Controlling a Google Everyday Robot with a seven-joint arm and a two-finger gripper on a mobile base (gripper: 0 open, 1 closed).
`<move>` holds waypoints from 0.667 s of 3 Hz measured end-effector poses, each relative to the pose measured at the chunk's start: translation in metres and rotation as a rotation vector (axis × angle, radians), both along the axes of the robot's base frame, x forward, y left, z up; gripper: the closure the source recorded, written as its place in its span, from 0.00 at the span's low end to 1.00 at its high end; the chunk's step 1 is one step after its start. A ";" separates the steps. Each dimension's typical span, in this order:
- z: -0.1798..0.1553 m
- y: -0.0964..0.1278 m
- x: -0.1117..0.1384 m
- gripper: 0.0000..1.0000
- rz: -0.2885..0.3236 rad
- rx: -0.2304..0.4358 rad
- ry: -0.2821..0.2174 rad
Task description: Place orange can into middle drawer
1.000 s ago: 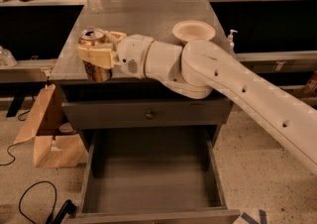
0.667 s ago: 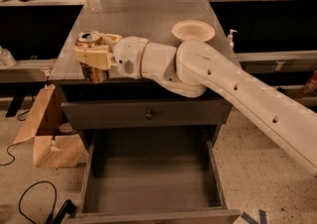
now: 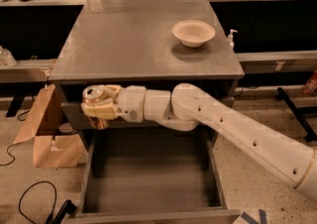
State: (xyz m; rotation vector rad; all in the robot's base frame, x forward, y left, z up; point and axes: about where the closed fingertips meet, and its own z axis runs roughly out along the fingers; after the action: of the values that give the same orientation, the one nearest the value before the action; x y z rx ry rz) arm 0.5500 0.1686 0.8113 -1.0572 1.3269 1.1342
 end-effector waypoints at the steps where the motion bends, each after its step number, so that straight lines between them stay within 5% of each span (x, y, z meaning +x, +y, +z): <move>1: -0.053 0.004 -0.014 1.00 0.064 -0.025 0.021; 2: -0.129 0.010 -0.028 1.00 0.085 0.006 0.093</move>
Offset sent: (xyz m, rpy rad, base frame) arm -0.0336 0.0109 -0.1989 0.0255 0.1528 0.0808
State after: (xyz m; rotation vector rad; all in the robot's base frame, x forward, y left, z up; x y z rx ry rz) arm 0.5224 0.1790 0.6828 -1.0762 1.3613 1.2634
